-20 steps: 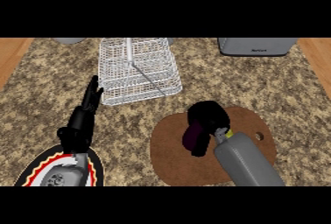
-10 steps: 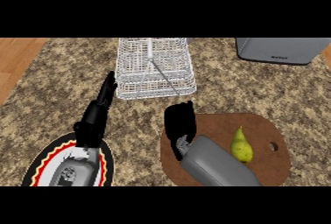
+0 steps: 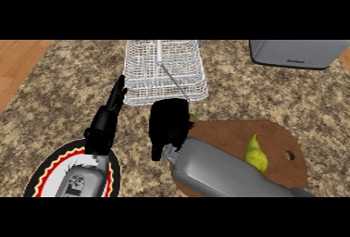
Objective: Pick the eggplant from the cutting board and place it in the tiered basket
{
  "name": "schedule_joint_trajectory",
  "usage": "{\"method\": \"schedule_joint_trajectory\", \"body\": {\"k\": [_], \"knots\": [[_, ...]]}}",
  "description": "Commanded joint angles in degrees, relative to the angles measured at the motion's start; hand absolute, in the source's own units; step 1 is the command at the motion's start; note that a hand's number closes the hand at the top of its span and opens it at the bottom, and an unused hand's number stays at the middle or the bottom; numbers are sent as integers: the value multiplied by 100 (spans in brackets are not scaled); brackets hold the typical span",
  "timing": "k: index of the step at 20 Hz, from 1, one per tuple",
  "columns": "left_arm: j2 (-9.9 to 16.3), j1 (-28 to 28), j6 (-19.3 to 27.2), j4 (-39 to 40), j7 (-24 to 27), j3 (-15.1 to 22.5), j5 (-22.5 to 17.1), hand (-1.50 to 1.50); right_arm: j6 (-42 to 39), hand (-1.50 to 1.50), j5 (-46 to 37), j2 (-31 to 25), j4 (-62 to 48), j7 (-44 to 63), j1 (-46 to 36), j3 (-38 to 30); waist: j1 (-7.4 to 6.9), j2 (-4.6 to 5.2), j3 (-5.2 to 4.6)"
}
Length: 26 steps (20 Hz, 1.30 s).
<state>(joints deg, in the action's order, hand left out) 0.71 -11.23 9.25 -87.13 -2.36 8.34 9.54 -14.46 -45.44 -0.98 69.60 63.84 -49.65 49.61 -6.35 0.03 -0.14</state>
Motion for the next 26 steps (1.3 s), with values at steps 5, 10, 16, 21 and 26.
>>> {"method": "schedule_joint_trajectory", "body": {"k": [5, 10, 16, 21, 26], "knots": [[84, 86, -15, 53, 31, -104, -22, 0, -58, 150, 380, 92, 348, 1881, -1612, -183, 151, -60, -10], [57, 18, -12, 152, 40, -163, -67, 0, -312, 150, 856, 91, 236, 2106, -2711, -759, 229, -79, -21], [134, 105, 24, -68, -71, -212, -39, 0, 249, 150, 1205, 91, -279, 2133, -3403, -1107, 273, -62, -11], [-16, 56, 84, 107, 44, -115, 12, 0, 1046, 150, 1531, 92, -745, 1958, -3953, -1570, 235, 5, -16], [-6, 29, 101, 70, -20, -40, 126, 0, 1338, 150, 1672, 93, -1566, 1747, -4374, -1405, 225, 32, -17]]}}
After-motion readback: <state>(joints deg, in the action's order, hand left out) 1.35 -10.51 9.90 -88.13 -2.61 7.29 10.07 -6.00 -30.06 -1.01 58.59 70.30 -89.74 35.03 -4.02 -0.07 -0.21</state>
